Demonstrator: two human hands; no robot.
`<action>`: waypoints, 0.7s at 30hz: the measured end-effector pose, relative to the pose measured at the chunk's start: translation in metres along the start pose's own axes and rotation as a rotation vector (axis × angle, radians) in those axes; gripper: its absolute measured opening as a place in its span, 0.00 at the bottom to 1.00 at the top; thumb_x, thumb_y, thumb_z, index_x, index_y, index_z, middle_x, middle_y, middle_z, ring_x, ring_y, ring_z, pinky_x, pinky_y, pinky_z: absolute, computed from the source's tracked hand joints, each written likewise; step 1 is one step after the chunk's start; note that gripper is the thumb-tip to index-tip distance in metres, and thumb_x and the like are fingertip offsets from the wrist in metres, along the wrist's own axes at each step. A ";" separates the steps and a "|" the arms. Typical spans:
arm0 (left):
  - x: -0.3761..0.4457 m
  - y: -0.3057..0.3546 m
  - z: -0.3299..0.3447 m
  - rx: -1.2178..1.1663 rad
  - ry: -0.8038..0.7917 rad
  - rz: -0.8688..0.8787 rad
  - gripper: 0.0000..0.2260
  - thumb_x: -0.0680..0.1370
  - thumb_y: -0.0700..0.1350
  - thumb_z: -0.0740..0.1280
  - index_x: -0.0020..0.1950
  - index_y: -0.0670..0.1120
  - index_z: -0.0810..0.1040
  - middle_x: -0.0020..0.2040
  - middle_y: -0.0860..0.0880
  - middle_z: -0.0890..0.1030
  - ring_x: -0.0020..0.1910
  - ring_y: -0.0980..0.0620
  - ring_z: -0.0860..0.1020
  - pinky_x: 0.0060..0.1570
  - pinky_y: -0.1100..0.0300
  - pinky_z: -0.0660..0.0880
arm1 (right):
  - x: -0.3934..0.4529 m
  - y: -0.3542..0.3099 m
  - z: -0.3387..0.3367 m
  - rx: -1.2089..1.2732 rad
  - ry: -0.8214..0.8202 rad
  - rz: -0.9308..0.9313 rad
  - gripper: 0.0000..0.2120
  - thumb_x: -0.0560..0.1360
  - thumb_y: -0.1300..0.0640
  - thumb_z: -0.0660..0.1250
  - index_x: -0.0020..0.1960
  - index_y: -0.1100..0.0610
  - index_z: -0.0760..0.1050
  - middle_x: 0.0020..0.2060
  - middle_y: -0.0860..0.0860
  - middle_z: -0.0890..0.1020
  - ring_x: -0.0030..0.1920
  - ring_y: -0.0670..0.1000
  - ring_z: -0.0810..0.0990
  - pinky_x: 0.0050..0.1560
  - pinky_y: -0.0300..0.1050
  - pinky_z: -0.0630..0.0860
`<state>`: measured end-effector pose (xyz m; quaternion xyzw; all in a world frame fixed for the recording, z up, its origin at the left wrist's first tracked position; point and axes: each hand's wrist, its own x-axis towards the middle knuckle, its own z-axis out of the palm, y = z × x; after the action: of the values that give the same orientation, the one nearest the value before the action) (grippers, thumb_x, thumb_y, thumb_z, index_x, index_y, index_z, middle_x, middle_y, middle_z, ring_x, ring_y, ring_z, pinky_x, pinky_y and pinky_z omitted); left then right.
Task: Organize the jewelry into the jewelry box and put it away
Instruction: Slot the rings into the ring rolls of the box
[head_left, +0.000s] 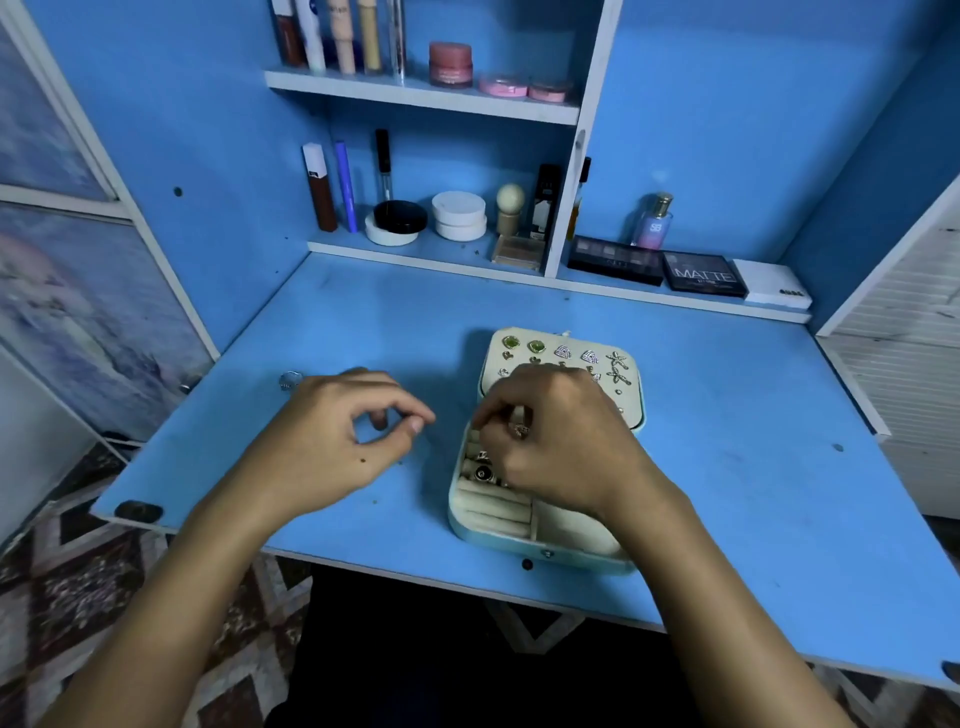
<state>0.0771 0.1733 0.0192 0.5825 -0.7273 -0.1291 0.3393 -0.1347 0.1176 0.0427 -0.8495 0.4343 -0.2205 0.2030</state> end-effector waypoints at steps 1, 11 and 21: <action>0.000 -0.007 -0.005 0.014 0.042 -0.012 0.08 0.74 0.53 0.66 0.46 0.55 0.85 0.42 0.57 0.81 0.41 0.52 0.78 0.45 0.60 0.73 | 0.006 -0.004 0.001 0.005 -0.017 -0.003 0.11 0.68 0.53 0.63 0.44 0.48 0.84 0.41 0.43 0.84 0.45 0.47 0.80 0.48 0.47 0.78; -0.007 -0.092 -0.027 0.203 0.333 -0.190 0.07 0.74 0.38 0.73 0.50 0.46 0.85 0.45 0.52 0.79 0.43 0.60 0.75 0.46 0.73 0.68 | 0.073 -0.041 0.048 0.039 -0.197 -0.029 0.10 0.76 0.61 0.64 0.48 0.55 0.84 0.46 0.49 0.85 0.48 0.50 0.81 0.52 0.44 0.79; -0.013 -0.116 -0.019 0.197 0.379 -0.237 0.09 0.74 0.42 0.75 0.53 0.47 0.85 0.48 0.52 0.76 0.40 0.57 0.72 0.42 0.75 0.67 | 0.108 -0.060 0.106 0.000 -0.321 0.059 0.11 0.76 0.54 0.70 0.58 0.51 0.82 0.57 0.54 0.81 0.56 0.56 0.80 0.57 0.49 0.80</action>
<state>0.1780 0.1558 -0.0388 0.7077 -0.5865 0.0152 0.3937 0.0197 0.0771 0.0096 -0.8606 0.4211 -0.0761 0.2762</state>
